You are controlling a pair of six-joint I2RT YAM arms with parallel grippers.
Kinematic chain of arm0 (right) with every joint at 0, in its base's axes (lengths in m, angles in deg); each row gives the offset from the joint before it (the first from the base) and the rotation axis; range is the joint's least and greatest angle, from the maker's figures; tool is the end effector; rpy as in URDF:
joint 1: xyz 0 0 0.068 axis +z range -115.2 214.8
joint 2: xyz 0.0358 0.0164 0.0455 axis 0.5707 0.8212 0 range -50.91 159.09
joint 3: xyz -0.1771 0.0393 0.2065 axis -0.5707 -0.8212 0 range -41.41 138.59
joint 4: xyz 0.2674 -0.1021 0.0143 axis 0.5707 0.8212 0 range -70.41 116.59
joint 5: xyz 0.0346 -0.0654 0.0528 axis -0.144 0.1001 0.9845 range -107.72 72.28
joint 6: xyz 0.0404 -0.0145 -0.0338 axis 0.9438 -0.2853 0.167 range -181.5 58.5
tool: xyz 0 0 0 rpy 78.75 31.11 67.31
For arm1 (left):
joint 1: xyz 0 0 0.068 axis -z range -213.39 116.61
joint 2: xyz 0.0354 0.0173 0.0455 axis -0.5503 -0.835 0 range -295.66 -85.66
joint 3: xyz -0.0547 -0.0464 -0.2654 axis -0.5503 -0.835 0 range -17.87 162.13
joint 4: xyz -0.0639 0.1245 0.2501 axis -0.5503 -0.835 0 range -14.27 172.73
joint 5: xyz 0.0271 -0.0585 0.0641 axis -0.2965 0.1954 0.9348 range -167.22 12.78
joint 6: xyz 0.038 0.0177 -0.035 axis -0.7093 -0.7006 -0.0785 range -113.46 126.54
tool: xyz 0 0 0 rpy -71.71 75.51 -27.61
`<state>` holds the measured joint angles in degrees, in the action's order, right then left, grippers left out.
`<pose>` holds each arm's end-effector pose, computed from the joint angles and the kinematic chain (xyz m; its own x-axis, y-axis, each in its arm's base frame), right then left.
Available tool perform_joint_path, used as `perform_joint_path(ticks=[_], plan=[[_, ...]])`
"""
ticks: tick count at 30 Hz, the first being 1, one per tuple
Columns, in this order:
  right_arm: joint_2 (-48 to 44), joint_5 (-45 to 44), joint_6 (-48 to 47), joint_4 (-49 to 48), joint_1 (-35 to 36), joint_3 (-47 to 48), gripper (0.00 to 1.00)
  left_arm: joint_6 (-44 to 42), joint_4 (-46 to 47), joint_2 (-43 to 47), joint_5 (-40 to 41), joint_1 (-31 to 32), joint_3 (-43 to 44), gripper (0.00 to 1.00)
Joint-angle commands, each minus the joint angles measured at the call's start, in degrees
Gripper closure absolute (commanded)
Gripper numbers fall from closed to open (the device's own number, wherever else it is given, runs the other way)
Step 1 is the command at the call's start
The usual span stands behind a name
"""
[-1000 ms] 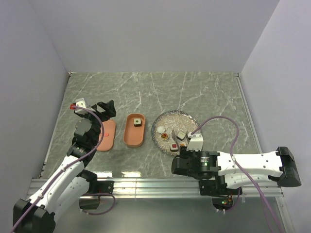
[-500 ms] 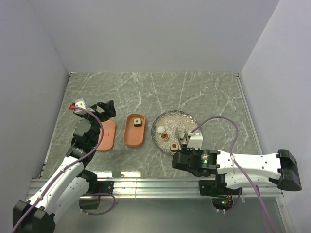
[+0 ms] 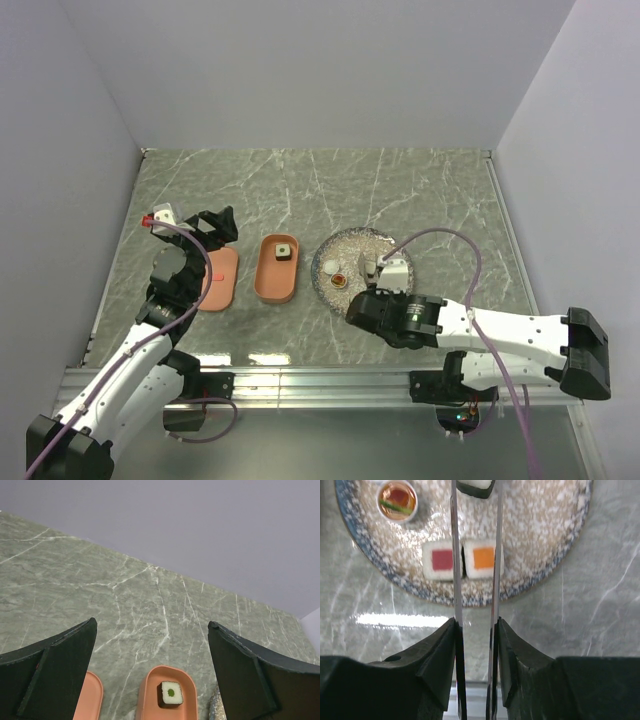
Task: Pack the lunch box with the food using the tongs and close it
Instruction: Pick up the food using the clamp, then place the food into the lunch box
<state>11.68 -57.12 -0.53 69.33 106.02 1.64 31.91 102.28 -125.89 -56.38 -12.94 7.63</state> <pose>0.0896 0.1910 0.2197 -0.7225 -0.0262 -0.6909 -0.0567 0.9982 0.0214 0.1944 -0.0587 0.2833 0.0736 -0.4548 -0.8876 0.0285 0.8906 -0.4539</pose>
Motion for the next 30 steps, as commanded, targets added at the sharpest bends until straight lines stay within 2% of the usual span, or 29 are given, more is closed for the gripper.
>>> perform_joint_path(ticks=[1,6,13,22,30], plan=[[0.08,-2.27,-8.13,-6.31,-3.01,3.45,0.61,0.47,1.02,0.41,-0.45,-0.23,0.17,0.01],[1.3,-0.51,-17.53,-13.07,-8.02,5.28,0.62,0.47,1.19,0.06,-0.45,-0.32,0.17,0.01],[3.33,2.57,-27.12,-19.23,-10.84,9.95,0.63,0.3,1.37,-1.08,-0.1,-0.32,0.52,0.01],[8.25,9.42,-34.86,-24.68,-10.84,14.96,0.65,0.47,0.93,-1.52,0.17,-0.41,0.7,0.01],[12.03,11.36,-37.41,-26.44,-6.63,18.03,0.66,0.48,0.66,-2.66,0.6,-0.58,1.13,0.0]])
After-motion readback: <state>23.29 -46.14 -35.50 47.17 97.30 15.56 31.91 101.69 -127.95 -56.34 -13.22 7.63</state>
